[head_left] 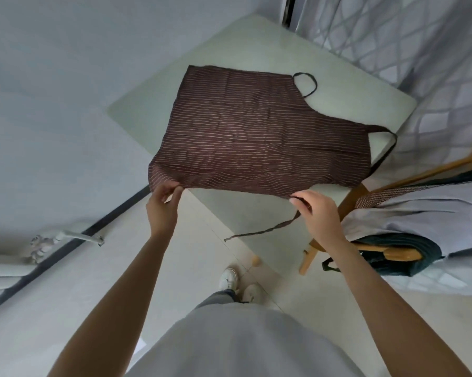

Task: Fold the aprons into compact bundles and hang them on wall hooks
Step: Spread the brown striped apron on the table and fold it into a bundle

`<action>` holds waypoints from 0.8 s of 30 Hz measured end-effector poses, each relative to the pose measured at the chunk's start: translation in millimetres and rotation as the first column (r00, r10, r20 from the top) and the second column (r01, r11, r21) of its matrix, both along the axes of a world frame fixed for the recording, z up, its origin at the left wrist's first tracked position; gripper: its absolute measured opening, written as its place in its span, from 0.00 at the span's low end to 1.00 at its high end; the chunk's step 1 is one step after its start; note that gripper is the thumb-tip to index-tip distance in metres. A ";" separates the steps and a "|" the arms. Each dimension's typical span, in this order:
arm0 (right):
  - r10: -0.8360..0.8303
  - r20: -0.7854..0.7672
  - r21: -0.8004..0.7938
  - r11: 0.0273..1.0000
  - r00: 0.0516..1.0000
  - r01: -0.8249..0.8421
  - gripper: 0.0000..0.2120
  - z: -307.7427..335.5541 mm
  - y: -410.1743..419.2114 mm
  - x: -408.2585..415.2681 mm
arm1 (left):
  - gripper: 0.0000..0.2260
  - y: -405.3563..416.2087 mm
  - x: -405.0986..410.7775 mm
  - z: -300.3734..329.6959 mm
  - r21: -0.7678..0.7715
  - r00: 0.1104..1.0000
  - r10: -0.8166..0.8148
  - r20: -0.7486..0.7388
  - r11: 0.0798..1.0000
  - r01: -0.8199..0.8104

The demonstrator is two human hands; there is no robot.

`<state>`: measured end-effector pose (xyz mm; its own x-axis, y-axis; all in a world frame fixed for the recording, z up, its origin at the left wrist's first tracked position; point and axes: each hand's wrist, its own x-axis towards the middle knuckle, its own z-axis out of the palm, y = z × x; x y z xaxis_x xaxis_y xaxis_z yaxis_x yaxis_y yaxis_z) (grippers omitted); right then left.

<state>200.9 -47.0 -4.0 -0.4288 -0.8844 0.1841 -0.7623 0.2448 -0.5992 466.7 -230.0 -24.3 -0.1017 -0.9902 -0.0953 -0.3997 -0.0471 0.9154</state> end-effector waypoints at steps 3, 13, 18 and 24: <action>0.066 0.068 0.031 0.997 0.995 -0.068 0.08 14.7 4.6 -10.6 | 0.04 -0.3 2.7 6.4 -0.131 0.987 -0.027 0.160 0.990 0.049; -0.215 0.414 -0.040 0.967 0.885 0.253 0.04 36.8 -60.4 -69.4 | 0.10 -78.2 -46.1 33.9 -0.452 0.828 -0.078 0.556 0.807 0.380; -0.285 0.108 -0.059 0.955 0.953 0.292 0.09 51.2 -143.9 -122.8 | 0.09 -170.9 -98.8 43.7 -0.452 0.802 -0.138 0.581 0.765 0.459; -0.443 0.159 -0.002 0.893 0.882 0.449 0.10 44.3 -253.5 -181.3 | 0.08 -275.8 -169.3 43.4 -0.374 0.789 -0.215 0.576 0.789 0.488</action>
<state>19.6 -300.5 40.3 -0.8016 -0.5867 0.1152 -0.4780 0.5130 -0.7130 297.3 -505.8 19.2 -0.5278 -0.8141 0.2424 -0.6805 0.5760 0.4529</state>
